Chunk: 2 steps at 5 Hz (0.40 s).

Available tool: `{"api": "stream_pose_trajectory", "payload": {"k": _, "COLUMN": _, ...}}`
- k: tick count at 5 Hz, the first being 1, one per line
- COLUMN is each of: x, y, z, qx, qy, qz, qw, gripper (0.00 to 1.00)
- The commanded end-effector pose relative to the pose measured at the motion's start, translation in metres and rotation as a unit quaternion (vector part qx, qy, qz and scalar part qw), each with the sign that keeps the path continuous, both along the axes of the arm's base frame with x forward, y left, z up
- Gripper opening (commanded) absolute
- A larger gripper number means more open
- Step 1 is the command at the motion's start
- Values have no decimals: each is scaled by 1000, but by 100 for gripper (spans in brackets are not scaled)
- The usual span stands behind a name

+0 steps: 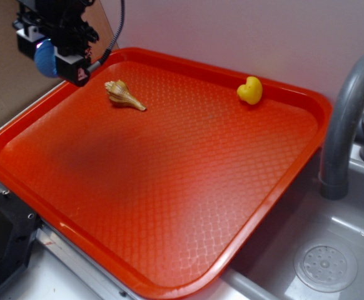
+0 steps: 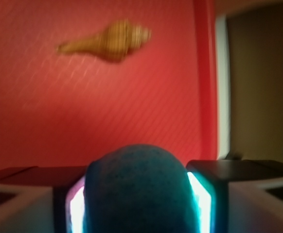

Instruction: Grab the blue ball.

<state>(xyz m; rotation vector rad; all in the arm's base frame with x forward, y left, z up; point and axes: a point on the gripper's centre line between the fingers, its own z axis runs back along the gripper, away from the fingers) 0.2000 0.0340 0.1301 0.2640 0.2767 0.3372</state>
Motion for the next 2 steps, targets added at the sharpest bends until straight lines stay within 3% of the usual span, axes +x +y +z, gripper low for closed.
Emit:
{"api": "stream_pose_trajectory", "payload": {"k": 1, "x": 16, "y": -2, "z": 9, "qx": -56, "qy": -81, "qz": 117, "qw": 988, "gripper": 0}}
{"api": "stream_pose_trajectory", "payload": {"k": 2, "x": 17, "y": -3, "z": 8, "qx": -58, "qy": -89, "qz": 108, "qw": 988, "gripper": 0}}
